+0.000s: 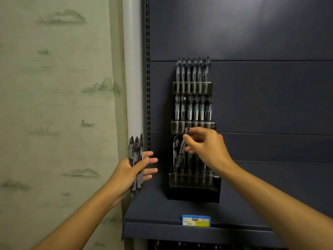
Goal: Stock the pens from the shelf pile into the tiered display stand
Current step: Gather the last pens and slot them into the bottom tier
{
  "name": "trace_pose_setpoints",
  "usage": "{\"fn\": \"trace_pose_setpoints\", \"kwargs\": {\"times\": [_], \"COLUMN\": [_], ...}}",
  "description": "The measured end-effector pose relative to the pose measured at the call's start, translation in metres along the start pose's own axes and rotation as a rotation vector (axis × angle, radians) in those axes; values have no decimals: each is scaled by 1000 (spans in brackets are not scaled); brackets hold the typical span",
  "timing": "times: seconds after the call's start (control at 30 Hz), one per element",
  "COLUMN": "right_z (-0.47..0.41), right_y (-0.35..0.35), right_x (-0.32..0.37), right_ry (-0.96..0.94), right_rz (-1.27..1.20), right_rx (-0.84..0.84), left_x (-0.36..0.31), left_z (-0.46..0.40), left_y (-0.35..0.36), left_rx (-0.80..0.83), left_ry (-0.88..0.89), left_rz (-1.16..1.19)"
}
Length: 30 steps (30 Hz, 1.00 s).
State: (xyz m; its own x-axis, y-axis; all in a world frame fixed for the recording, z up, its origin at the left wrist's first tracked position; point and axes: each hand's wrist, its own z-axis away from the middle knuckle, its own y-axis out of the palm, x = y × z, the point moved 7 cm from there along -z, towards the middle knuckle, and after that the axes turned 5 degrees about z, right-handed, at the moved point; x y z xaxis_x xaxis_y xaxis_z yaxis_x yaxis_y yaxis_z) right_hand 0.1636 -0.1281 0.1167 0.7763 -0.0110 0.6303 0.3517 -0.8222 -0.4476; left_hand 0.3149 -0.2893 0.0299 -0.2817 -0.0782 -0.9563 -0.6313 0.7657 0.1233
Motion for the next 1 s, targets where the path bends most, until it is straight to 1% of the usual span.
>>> {"fn": "trace_pose_setpoints", "kwargs": {"times": [0.17,0.33,0.43,0.6,0.7,0.8,0.93,1.0], "right_z": [1,5,8,10,9,9,14,17], "right_y": [21,42,44,31,23,26,34,33], "right_x": [-3,-17,-22,-11,6,24,35,35], "right_ry": [5,71,76,19,-33,-76,-118,-114], "right_rz": [31,85,135,225,116,-11,-4,-7], "right_rx": [93,237,229,192,192,240,264,245], "left_x": [-1,-2,-4,-12,-23,-30,-32,-32], "left_z": [4,5,6,10,11,14,22,24], "left_y": [-10,-11,-7,0,8,24,54,63], "left_rx": [-29,-31,-14,29,51,104,219,234], "left_ry": [8,14,20,38,63,72,56,53], "left_rz": [-8,-12,-15,-3,10,28,19,24]}}
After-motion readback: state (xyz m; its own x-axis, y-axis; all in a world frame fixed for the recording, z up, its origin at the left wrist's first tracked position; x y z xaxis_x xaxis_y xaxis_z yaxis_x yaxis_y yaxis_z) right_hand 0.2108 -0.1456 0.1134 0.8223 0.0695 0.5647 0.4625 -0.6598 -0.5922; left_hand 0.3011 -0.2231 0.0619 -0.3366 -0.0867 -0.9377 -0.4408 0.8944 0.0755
